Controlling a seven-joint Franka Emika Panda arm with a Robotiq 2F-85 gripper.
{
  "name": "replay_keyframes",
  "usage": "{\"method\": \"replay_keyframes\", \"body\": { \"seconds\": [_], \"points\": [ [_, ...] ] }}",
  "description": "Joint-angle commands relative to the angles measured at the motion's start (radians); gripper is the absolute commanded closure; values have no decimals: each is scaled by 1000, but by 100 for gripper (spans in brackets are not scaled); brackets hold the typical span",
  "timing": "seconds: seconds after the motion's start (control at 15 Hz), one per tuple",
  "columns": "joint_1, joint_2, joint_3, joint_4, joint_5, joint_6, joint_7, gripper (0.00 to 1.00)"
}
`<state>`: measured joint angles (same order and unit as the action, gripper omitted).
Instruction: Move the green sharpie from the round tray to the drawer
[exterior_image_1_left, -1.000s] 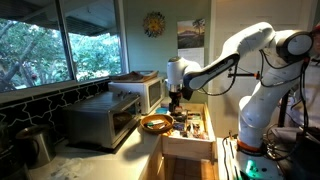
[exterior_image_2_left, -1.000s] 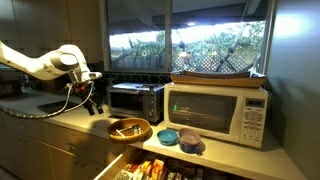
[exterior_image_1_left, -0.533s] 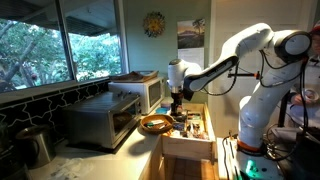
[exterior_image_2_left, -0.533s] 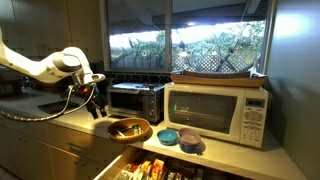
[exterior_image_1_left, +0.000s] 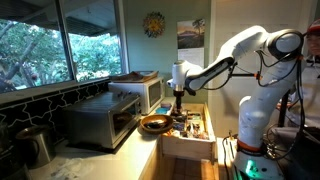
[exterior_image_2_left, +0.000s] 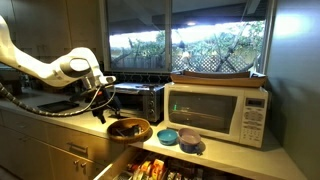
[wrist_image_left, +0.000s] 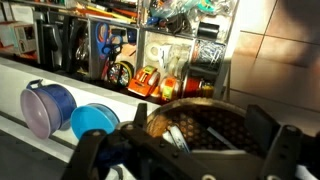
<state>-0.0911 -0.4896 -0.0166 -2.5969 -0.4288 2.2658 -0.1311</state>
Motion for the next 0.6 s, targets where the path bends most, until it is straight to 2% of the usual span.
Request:
{"method": "replay_keyframes", "body": {
  "seconds": [0.0,0.07,0.13,0.33,0.4,0.47,0.53],
  "points": [
    [40,42,-143,6,106,135,-222,0],
    [2,12,-75,0,45,86,-134,0],
    [-1,18,-92,3,54,97,-158,0],
    [-1,19,-79,6,52,96,-150,0],
    [-24,39,-64,17,29,101,-101,0],
    [-46,64,-67,29,-6,145,-86,0],
    [-35,82,-92,36,4,180,-126,0]
  ]
}}
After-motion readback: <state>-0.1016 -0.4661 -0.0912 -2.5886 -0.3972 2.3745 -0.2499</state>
